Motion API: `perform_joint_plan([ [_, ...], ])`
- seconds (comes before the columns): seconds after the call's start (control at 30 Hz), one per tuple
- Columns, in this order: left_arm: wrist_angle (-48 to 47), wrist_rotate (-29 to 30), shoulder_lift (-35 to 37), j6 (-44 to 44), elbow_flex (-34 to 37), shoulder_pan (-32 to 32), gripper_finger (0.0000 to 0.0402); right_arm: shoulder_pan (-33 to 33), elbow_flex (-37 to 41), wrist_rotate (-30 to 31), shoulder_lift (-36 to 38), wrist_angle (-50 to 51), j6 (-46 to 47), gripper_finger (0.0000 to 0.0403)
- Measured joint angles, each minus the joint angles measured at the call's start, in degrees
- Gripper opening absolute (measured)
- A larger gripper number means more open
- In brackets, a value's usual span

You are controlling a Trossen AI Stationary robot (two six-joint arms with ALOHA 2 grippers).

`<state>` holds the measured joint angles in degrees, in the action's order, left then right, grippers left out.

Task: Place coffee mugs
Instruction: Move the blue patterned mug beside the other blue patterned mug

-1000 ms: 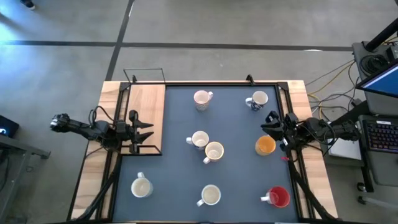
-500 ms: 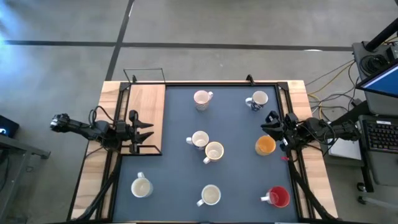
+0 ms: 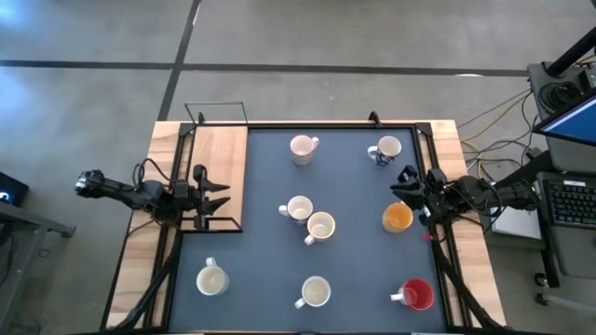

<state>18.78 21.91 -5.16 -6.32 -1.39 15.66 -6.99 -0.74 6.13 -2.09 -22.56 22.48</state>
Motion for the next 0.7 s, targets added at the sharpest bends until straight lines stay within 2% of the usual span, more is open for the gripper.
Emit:
perform_joint_plan([
  [0.5,0.0,0.0,0.0,0.0,0.0,0.0,0.0133,0.0,0.0,0.2,0.0,-0.1,0.0,0.0068],
  [0.7,0.0,0.0,0.0,0.0,0.0,0.0,0.0133,0.0,-0.2,8.2,-0.8,0.7,0.6,0.0068],
])
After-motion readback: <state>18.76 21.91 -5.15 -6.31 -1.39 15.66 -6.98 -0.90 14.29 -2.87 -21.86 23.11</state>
